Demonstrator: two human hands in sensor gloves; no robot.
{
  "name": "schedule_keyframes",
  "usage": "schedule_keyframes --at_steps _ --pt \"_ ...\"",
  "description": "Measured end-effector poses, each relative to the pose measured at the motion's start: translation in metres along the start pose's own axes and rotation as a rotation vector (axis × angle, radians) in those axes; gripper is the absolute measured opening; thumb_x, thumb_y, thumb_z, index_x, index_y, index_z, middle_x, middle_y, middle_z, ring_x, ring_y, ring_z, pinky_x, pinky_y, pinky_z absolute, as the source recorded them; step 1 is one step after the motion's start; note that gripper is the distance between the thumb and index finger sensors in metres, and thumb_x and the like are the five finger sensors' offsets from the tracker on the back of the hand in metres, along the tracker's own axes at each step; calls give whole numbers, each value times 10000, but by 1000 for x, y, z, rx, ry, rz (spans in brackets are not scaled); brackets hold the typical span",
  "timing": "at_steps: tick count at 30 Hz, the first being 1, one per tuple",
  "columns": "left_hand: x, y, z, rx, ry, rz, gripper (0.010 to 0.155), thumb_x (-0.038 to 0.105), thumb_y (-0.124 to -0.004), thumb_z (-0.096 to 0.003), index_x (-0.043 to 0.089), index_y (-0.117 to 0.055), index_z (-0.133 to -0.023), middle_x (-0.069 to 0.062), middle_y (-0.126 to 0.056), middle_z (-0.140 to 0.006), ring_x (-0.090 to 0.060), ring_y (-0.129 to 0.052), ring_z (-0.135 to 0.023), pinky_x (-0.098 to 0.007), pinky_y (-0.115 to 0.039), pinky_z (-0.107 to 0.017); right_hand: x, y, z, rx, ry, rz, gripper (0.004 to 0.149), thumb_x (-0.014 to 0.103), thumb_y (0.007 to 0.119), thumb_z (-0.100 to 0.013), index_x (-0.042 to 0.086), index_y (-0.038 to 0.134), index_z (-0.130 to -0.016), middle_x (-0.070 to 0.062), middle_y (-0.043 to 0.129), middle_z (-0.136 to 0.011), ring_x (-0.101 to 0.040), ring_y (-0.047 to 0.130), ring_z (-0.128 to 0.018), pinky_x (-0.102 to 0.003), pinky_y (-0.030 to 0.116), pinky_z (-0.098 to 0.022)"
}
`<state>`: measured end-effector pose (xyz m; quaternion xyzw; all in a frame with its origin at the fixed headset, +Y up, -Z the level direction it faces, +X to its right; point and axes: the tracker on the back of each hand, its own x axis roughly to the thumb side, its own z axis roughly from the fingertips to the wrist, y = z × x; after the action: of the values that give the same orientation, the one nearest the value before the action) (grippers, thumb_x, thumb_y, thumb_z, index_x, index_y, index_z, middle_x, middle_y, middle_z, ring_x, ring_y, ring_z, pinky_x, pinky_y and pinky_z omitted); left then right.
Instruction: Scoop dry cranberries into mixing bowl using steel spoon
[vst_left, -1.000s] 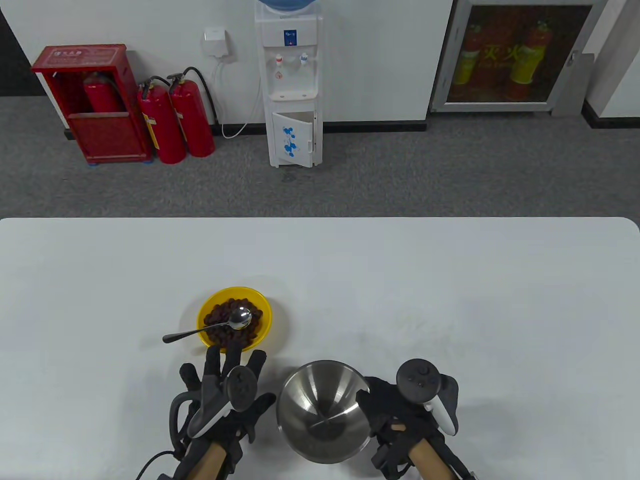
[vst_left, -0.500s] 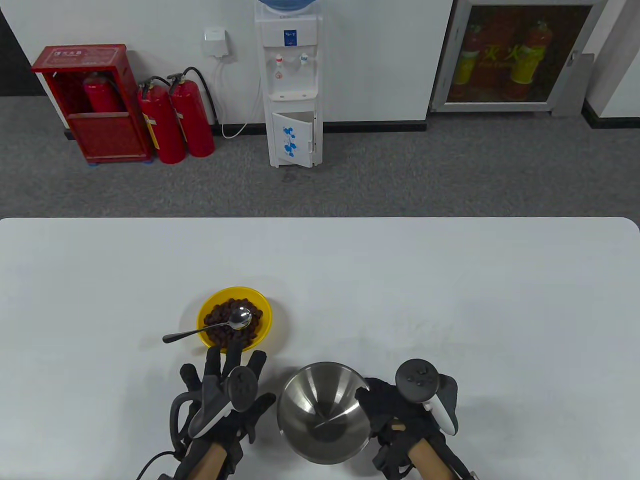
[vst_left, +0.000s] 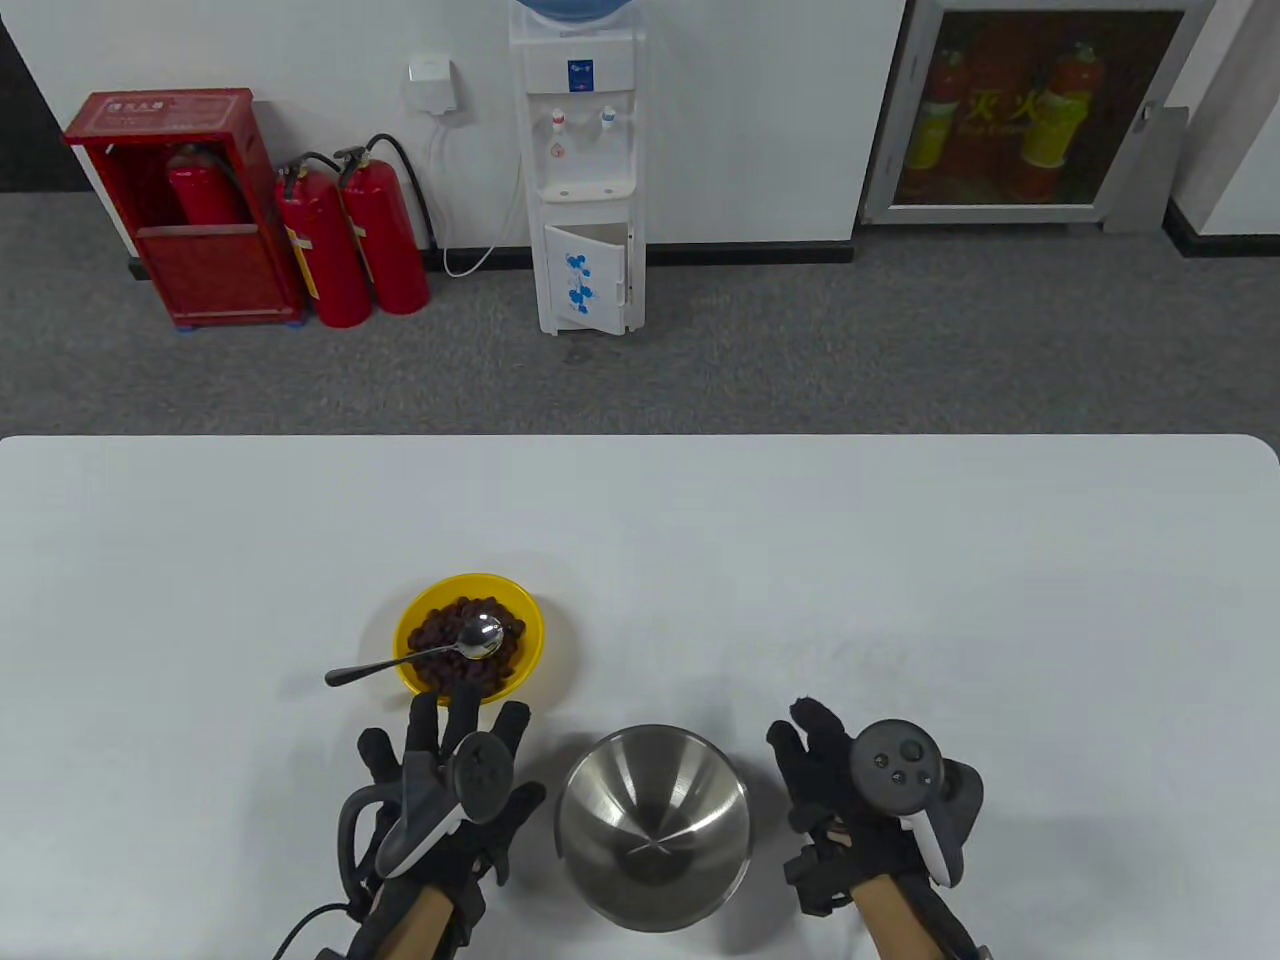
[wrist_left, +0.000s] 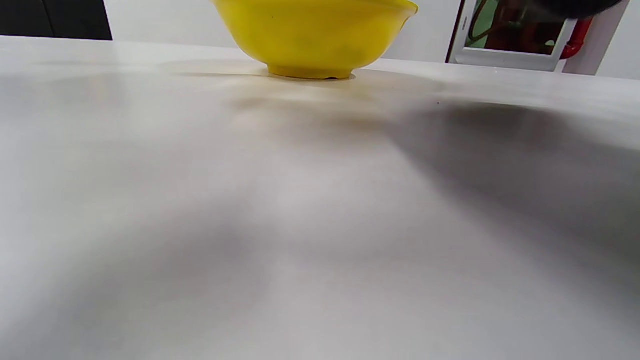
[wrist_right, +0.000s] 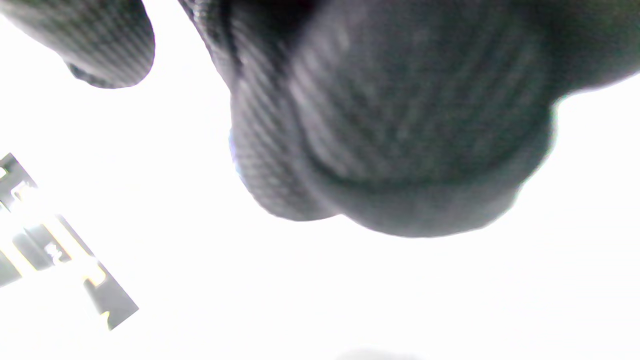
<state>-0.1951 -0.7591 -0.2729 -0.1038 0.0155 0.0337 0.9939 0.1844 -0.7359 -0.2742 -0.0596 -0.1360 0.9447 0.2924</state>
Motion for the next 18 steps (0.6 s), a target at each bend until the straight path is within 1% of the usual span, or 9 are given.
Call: schedule_keyframes --at_steps 1,3,4,6,7,10,13,16,18 --pt "0 0 0 1 1 5 744 740 -582 -408 600 -171 -1012 90 -38 -1213 -367 -85 -1162 -775 -78 -667 0 -3 1 -53 -27 43 662 594 735 -419 138 737 -899 -79 1002 -625 -238 1057 -355 -471 836 -273" --pt "0 -1 0 -4 0 12 744 740 -581 -409 598 -169 -1012 90 -38 -1213 -362 -83 -1162 -775 -77 -668 3 -8 2 -158 -108 221 659 615 719 -417 215 680 -939 -45 914 -787 -237 1003 -571 -496 798 -385" --pt "-1 -1 0 -3 1 12 745 739 -582 -408 596 -172 -1013 90 -41 -1213 -363 -84 -1161 -775 -78 -668 5 -8 3 -180 -145 304 664 621 718 -419 261 628 -969 -40 824 -886 -244 918 -720 -543 728 -496" --pt "-1 -1 0 -1 3 7 745 739 -580 -408 597 -170 -1013 90 -40 -1212 -361 -81 -1161 -773 -78 -670 7 -7 3 -182 -149 449 687 648 714 -411 365 523 -1007 8 597 -1044 -234 700 -940 -598 568 -652" --pt "-1 0 0 0 3 7 745 738 -580 -409 596 -168 -1014 89 -38 -1212 -359 -80 -1162 -772 -78 -671 7 -6 4 -186 -147 497 705 662 711 -405 399 479 -1016 35 511 -1083 -225 601 -1005 -609 505 -695" --pt "-1 -1 0 8 7 3 740 728 -580 -414 589 -172 -1016 81 -47 -1213 -351 -88 -1162 -763 -87 -684 3 -1 2 -174 -143 569 761 687 709 -389 441 378 -1029 71 293 -1131 -221 348 -1096 -646 323 -747" --pt "0 -2 0 12 16 -13 740 721 -581 -417 576 -182 -1023 57 -66 -1214 -342 -99 -1163 -753 -114 -702 -1 2 0 -135 -124 605 791 707 699 -390 480 285 -1025 119 146 -1128 -216 165 -1106 -653 205 -748" --pt "0 2 -1 44 22 -24 741 718 -582 -419 573 -183 -1025 53 -72 -1215 -331 -101 -1164 -749 -118 -709 -3 4 -1 -93 -98 598 803 717 695 -390 474 275 -1030 112 117 -1126 -222 115 -1102 -658 174 -738" --pt "-6 11 -4 96 31 -11 738 713 -586 -423 571 -189 -1029 52 -74 -1217 -324 -99 -1166 -744 -128 -717 -5 6 -2 -63 -90 590 807 718 692 -391 465 274 -1034 101 134 -1130 -225 140 -1101 -662 185 -734"
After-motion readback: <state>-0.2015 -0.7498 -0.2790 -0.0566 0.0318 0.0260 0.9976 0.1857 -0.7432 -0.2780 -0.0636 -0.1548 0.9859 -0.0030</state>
